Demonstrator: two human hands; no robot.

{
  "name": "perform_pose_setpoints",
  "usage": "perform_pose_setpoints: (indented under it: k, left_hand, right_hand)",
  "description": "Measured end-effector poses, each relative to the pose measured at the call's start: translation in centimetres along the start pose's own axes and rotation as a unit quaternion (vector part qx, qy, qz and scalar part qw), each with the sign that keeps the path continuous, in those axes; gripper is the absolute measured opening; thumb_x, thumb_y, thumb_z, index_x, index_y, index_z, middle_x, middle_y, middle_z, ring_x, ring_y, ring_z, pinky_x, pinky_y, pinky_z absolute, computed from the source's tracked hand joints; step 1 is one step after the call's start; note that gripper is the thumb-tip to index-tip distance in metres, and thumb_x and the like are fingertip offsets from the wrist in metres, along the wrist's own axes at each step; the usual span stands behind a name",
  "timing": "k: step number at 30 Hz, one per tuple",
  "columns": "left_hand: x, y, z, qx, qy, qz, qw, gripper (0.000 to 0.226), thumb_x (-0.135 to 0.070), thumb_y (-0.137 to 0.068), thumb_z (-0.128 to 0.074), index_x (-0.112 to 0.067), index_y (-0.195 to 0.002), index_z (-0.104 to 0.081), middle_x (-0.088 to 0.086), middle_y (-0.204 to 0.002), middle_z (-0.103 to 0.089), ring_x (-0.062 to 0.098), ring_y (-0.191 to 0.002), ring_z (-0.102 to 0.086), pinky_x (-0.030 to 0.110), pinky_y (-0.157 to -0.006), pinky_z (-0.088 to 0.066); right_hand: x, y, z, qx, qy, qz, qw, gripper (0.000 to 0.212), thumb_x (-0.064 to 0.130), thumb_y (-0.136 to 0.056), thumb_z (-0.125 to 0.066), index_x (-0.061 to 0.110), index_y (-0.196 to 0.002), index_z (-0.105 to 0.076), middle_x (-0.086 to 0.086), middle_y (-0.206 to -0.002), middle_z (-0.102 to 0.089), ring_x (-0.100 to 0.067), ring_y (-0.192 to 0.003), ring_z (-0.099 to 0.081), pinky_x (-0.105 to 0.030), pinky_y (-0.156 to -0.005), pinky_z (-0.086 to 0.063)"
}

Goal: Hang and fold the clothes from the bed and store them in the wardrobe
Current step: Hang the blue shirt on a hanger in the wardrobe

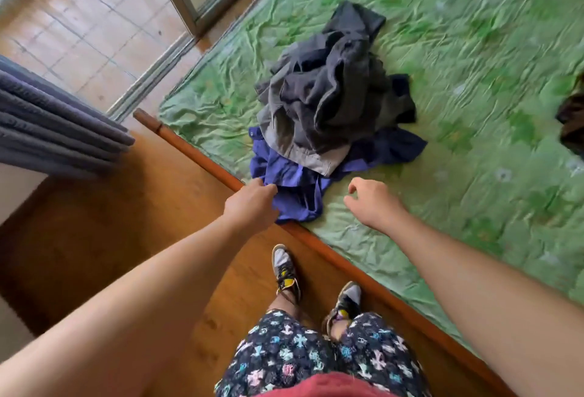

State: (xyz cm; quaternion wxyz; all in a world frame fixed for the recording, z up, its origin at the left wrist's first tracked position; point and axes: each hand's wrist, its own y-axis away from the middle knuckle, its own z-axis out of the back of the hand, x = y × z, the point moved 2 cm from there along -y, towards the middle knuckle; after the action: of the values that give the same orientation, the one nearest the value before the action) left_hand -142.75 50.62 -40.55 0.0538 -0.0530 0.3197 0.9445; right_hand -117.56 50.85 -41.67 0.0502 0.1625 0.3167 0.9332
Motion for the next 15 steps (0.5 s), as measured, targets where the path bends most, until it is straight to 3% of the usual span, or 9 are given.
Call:
perform_pose_setpoints:
  k: [7, 9, 12, 15]
  left_hand:
    - [0.0, -9.6, -7.7, 0.034, -0.046, -0.032, 0.998, 0.058, -0.028, -0.089, -0.065, -0.021, -0.141, -0.041, 0.012, -0.135, -0.037, 0.037, -0.123, -0.042, 0.048, -0.076, -0.052]
    - [0.4, -12.5, -9.7, 0.035, -0.081, -0.038, 0.995, 0.057, -0.028, -0.088, -0.066, -0.024, -0.141, -0.044, 0.015, -0.149, -0.026, 0.038, -0.139, -0.027, 0.051, -0.087, -0.048]
    - [1.7, -16.6, -12.7, 0.085, -0.119, -0.043, 0.988, 0.052, -0.034, -0.092, -0.061, -0.039, -0.142, -0.048, 0.011, -0.166, 0.006, 0.034, -0.153, 0.008, 0.056, -0.11, -0.03]
    - [2.7, -19.1, -15.0, 0.107, -0.124, -0.045, 0.986, 0.044, -0.038, -0.095, -0.055, -0.04, -0.139, -0.053, 0.006, -0.167, 0.002, 0.031, -0.153, 0.003, 0.056, -0.113, -0.027]
  right_hand:
    - [-1.1, -9.0, -11.2, 0.065, -0.109, -0.061, 0.99, 0.038, 0.035, -0.095, -0.06, 0.011, -0.123, -0.056, -0.02, -0.121, -0.064, -0.035, -0.109, -0.061, -0.034, -0.079, -0.042]
    - [-1.2, -11.3, -14.4, 0.072, -0.154, -0.094, 0.981, 0.044, 0.035, -0.094, -0.063, 0.008, -0.127, -0.052, -0.021, -0.124, -0.062, -0.036, -0.11, -0.061, -0.034, -0.081, -0.044]
    - [-0.3, -14.1, -18.5, 0.068, -0.253, -0.158, 0.952, 0.057, 0.031, -0.091, -0.07, 0.007, -0.134, -0.044, -0.02, -0.136, -0.056, -0.036, -0.121, -0.056, -0.035, -0.088, -0.043]
    - [0.6, -15.9, -20.9, 0.029, -0.383, -0.216, 0.898, 0.069, 0.02, -0.087, -0.073, 0.008, -0.143, -0.034, -0.016, -0.143, -0.05, -0.035, -0.126, -0.053, -0.035, -0.095, -0.044]
